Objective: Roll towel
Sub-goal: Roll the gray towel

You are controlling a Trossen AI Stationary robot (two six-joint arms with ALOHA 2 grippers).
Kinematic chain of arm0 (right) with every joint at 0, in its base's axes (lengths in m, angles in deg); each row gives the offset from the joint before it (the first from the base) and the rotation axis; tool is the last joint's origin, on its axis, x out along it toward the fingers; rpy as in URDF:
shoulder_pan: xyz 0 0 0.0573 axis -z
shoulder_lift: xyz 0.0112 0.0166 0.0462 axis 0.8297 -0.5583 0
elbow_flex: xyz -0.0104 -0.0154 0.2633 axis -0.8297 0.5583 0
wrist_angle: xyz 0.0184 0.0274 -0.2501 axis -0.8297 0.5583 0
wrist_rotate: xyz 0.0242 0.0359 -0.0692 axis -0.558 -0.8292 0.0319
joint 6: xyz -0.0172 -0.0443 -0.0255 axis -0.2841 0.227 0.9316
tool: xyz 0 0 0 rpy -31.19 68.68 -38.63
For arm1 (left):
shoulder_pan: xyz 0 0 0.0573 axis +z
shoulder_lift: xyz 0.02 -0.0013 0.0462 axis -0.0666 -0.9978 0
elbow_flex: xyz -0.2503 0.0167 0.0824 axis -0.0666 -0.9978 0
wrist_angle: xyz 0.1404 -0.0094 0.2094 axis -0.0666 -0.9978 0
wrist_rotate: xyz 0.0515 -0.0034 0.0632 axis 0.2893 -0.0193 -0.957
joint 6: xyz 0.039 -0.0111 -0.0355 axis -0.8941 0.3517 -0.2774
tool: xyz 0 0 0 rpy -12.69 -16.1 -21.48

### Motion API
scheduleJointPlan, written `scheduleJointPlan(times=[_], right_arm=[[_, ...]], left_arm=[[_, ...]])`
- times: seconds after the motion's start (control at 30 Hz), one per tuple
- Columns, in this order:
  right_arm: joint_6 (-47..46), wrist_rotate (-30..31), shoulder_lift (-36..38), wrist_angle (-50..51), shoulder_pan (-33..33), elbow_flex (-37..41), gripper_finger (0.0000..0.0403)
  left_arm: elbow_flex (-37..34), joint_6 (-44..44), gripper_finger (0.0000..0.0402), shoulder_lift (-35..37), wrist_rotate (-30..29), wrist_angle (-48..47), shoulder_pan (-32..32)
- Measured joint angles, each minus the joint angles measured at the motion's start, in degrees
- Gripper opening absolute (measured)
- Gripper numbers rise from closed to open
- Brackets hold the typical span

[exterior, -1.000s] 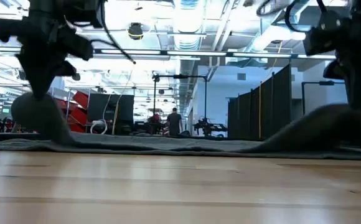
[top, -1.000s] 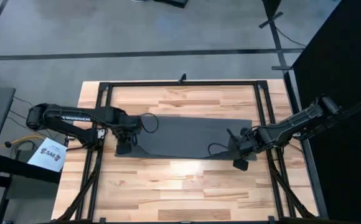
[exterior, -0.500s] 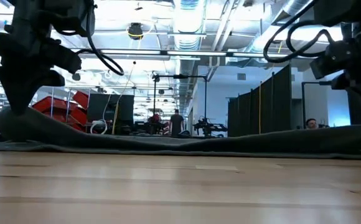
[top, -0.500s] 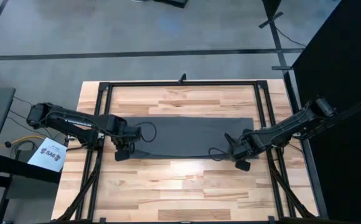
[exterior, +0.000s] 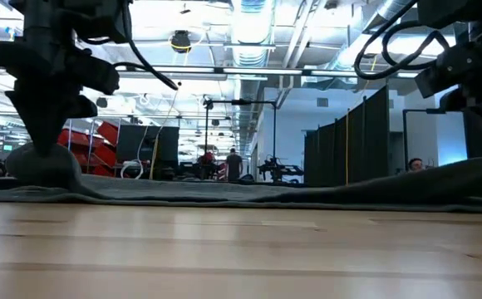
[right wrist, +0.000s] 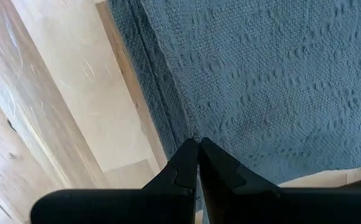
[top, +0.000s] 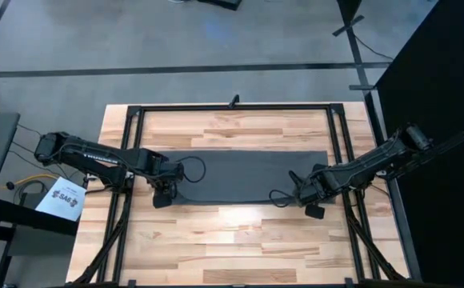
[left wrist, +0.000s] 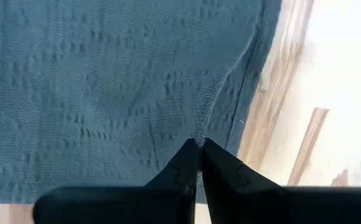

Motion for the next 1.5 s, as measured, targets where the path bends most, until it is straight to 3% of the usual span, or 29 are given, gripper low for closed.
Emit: scheduleJointPlan(times=[0.3,0.63,0.8,1.07,1.27,1.37,1.5], right_arm=[[0.0,-0.02,0.0,1.99,0.02,0.0,0.0],[-0.94,-0.02,0.0,1.12,0.0,0.0,0.0],[-1.03,-0.04,0.0,0.56,0.01,-0.03,0.0],[-1.07,-0.04,0.0,0.61,0.0,-0.04,0.0],[-1.51,-0.02,0.0,0.59,0.01,-0.04,0.0],[-1.51,-0.02,0.0,0.58,0.0,-0.04,0.0],[-1.74,0.0,-0.02,0.54,0.01,-0.04,0.0]], left_arm=[[0.0,4.99,0.0006,0.0,2.01,-0.83,-3.68],[0.0,11.34,0.01,0.0,1.99,1.6,-8.31],[0.0,16.38,0.0121,0.0,-1.09,0.36,-10.23],[-0.44,24.44,0.0122,0.0,-4.3,1.56,-16.19],[-5.59,33.04,0.0119,-0.09,-4.92,15.92,-21.04],[-7.89,40.9,0.0095,-1.06,-5.56,18.5,-21.34],[-8.55,49.17,0.0034,-1.61,-7.56,18.94,-21.35]])
